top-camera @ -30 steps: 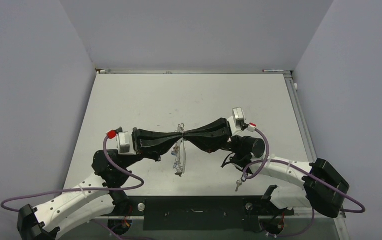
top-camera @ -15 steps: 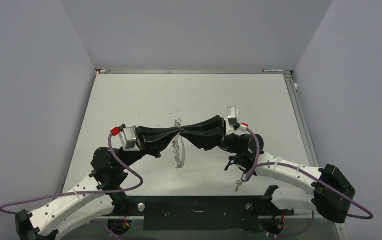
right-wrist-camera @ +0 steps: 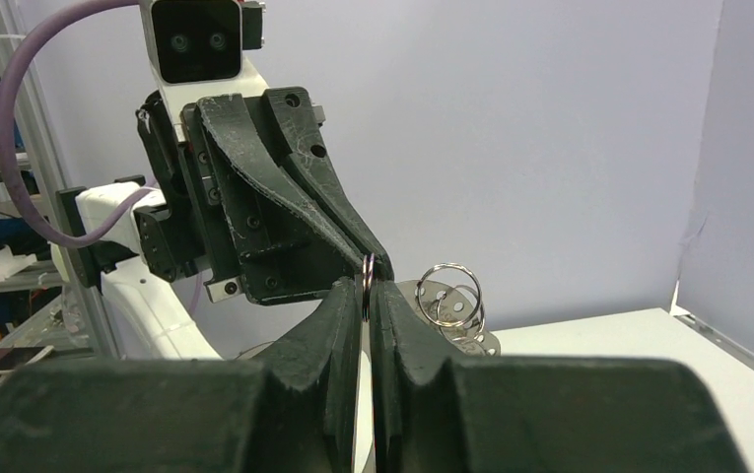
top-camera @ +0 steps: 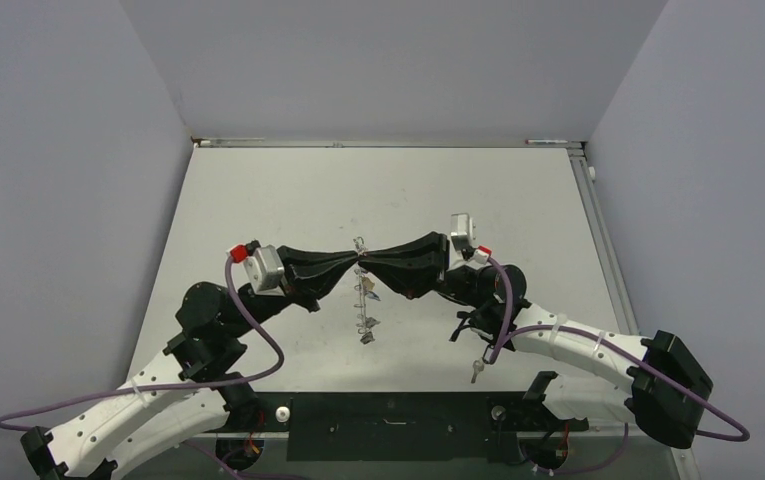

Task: Put the keys on the keyring

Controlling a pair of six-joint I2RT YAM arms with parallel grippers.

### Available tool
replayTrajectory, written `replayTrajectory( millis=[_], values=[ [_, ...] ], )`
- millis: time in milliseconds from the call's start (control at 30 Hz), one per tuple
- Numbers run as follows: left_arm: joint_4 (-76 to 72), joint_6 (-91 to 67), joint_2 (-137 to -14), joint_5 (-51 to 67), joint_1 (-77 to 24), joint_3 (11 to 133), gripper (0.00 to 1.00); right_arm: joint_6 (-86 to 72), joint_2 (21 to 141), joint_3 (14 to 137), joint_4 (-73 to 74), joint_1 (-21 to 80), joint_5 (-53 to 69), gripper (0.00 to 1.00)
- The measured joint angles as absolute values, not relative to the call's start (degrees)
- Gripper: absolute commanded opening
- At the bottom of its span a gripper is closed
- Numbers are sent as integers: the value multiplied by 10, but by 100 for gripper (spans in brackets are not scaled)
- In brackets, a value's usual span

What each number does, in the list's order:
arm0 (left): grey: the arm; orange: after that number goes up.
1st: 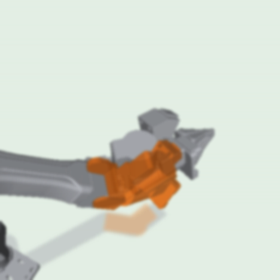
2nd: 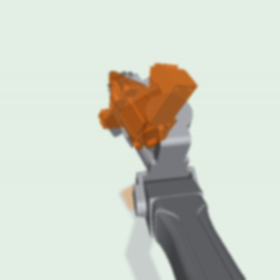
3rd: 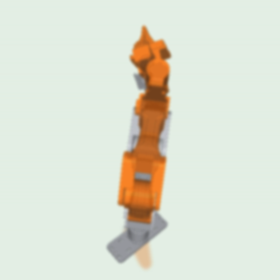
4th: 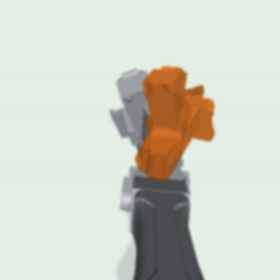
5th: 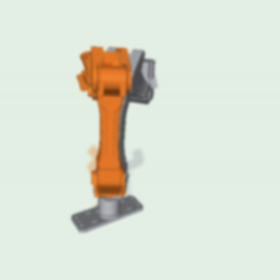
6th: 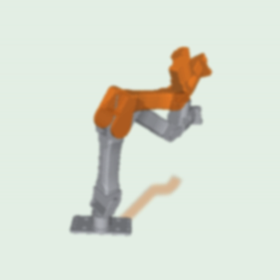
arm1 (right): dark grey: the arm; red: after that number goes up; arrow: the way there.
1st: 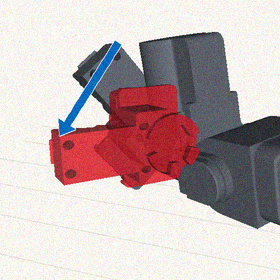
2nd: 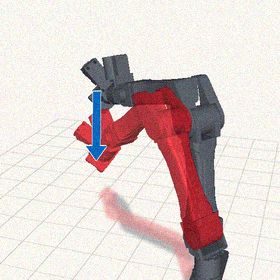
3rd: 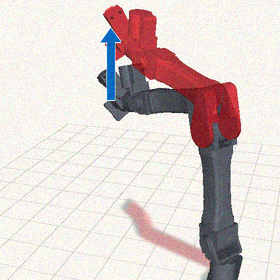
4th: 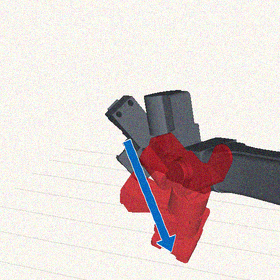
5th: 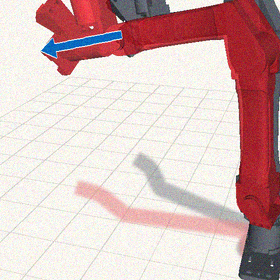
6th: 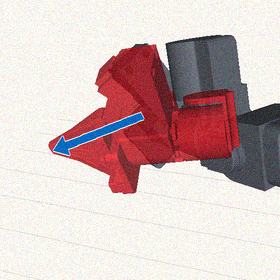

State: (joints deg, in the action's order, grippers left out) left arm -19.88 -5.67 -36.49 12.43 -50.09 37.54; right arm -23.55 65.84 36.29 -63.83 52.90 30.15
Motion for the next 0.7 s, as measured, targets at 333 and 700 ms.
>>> replayTrajectory(
  millis=[333,700],
  values=[
    [-264,-88,-351,190,-499,359,31,-300,666,363,-725,529,381,5],
    [-309,-119,-359,324,-500,357,5,-369,680,365,-790,533,459,5]
  ],
)
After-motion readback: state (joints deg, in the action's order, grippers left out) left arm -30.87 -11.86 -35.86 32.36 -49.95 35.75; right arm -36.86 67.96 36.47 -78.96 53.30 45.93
